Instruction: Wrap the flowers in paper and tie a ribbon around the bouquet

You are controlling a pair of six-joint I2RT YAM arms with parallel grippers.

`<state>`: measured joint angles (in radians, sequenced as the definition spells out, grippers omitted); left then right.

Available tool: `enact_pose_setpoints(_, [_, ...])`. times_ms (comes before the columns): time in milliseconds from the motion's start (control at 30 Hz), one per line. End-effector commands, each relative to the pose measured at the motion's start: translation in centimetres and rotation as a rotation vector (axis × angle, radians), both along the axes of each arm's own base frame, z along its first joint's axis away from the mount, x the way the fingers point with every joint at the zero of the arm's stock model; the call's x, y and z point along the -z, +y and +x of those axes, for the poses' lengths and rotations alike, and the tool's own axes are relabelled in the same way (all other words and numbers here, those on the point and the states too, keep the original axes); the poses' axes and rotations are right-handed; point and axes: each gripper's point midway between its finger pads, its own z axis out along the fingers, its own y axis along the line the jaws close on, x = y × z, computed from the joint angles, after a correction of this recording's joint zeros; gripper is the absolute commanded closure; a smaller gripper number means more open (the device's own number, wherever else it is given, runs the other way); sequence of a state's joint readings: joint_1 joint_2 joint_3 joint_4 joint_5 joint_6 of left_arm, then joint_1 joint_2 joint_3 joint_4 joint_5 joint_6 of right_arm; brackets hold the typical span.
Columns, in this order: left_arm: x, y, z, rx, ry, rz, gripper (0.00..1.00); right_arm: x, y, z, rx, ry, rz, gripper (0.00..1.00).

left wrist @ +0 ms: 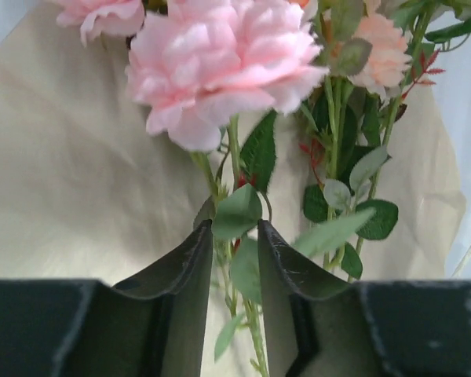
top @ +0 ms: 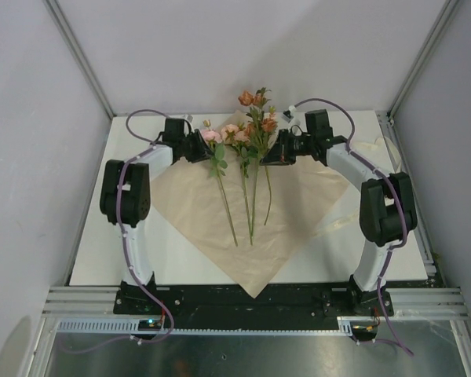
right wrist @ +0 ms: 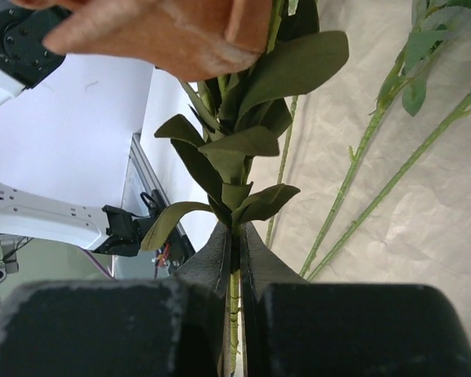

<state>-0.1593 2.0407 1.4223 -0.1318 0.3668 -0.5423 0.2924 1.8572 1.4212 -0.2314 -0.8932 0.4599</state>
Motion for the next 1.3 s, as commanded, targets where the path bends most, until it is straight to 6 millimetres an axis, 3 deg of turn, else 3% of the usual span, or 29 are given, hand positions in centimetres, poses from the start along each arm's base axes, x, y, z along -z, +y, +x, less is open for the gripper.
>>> enact_pose_setpoints(0, [-1.7, -2.0, 3.1, 0.02, -0.075, -0.092, 0.69, 0.3, 0.0, 0.9, -0.004, -0.046, -0.009, 1.0])
enact_pose_setpoints(200, [-1.9, -4.4, 3.7, 0.12, -0.12, -0.091, 0.77, 0.6, 0.2, 1.4, 0.007, -0.063, -0.022, 1.0])
enact_pose_setpoints(300, [-2.5, -4.8, 3.6, 0.154, -0.151, -0.074, 0.76, 0.8, 0.7, 1.9, 0.015, -0.075, -0.033, 1.0])
enact_pose_setpoints(500, [-4.8, -3.1, 3.1, 0.153, -0.211, -0.012, 0.48, 2.1, 1.9, 3.7, 0.073, -0.09, -0.084, 1.0])
enact_pose_setpoints(667, [-6.0, -1.6, 2.3, 0.149, -0.233, 0.024, 0.22, 3.3, 4.1, 5.4, 0.087, -0.095, -0.089, 1.0])
enact_pose_setpoints(867, [-6.9, -0.4, 1.1, 0.159, -0.248, 0.051, 0.02, 6.0, 6.4, 6.9, 0.071, -0.085, -0.118, 0.99])
enact_pose_setpoints(967, [-7.6, 0.6, 0.0, 0.175, -0.261, 0.096, 0.01, 7.3, 6.7, 7.4, 0.078, -0.065, -0.135, 0.88])
enact_pose_setpoints(1100, [-8.9, 3.0, -2.0, 0.195, -0.285, 0.195, 0.0, 7.5, 5.9, 7.2, 0.093, -0.023, -0.141, 0.58])
enact_pose_setpoints(1200, [-11.1, 5.0, -4.1, 0.22, -0.337, 0.304, 0.0, 5.1, 5.3, 6.3, 0.075, -0.029, -0.111, 0.36])
enact_pose_setpoints(1267, [-12.7, 6.3, -6.0, 0.264, -0.402, 0.394, 0.0, 2.1, 4.4, 5.4, 0.057, -0.069, -0.081, 0.24])
